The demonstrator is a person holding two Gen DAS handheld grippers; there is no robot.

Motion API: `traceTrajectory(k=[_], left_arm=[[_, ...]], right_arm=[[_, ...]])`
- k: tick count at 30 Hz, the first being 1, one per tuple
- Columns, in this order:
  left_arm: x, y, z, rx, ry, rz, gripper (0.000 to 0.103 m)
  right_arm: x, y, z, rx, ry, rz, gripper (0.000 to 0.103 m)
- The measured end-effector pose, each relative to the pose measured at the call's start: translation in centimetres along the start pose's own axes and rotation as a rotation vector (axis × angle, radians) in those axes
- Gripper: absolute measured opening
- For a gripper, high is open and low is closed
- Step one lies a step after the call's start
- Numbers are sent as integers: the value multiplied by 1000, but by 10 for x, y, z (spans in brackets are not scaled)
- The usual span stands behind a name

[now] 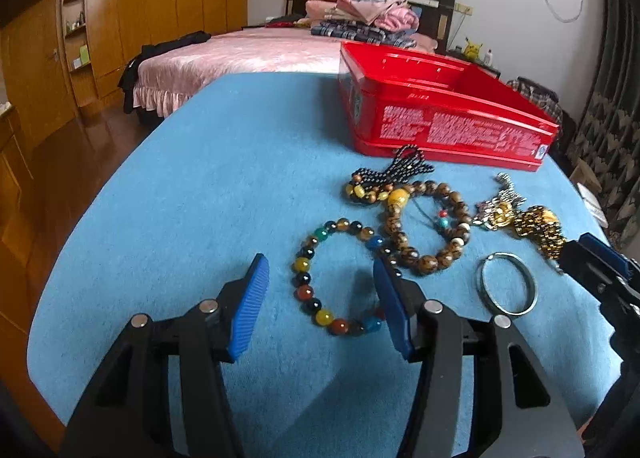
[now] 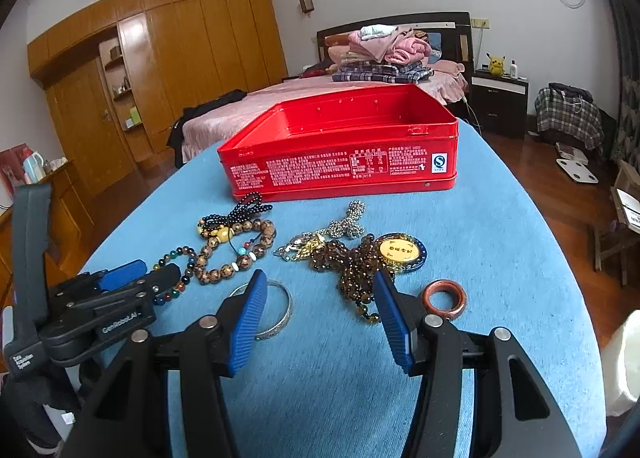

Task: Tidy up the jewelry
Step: 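Move both tools back over the remaining jewelry, then grasp the colored bead bracelet with the left tool while the right tool grasps the engraved bangle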

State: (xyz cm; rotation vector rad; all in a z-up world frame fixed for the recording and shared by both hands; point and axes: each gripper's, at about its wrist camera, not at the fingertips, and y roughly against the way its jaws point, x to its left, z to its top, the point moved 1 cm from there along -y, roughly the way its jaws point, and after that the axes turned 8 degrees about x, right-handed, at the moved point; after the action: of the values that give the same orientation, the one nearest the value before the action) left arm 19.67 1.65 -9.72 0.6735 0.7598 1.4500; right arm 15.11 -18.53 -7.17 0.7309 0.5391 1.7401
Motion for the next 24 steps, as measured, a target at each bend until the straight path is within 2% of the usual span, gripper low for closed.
traceTrajectory(k=[6,11,14,16,18,24], left_arm=[[-3,-4,4,30,-24,29,51],[-1,-3,4,28,-29,16,50],[-1,-2,3,15,-34,35,35],[2,0,1,3,-28,23,13],[5,1,-1,-3,-27,11,7],[13,10,-11,-1,-1,-39,7]], right_arm=[[9,-5,1,19,21,17,55],[19,-8,-1,36,43,33,55],[26,-10,-3,44,58,37,55],[31,-12,-4,51,65,40,55],[34,-14,-5,61,73,33,57],[42,-22,-9,92,87,12,62]])
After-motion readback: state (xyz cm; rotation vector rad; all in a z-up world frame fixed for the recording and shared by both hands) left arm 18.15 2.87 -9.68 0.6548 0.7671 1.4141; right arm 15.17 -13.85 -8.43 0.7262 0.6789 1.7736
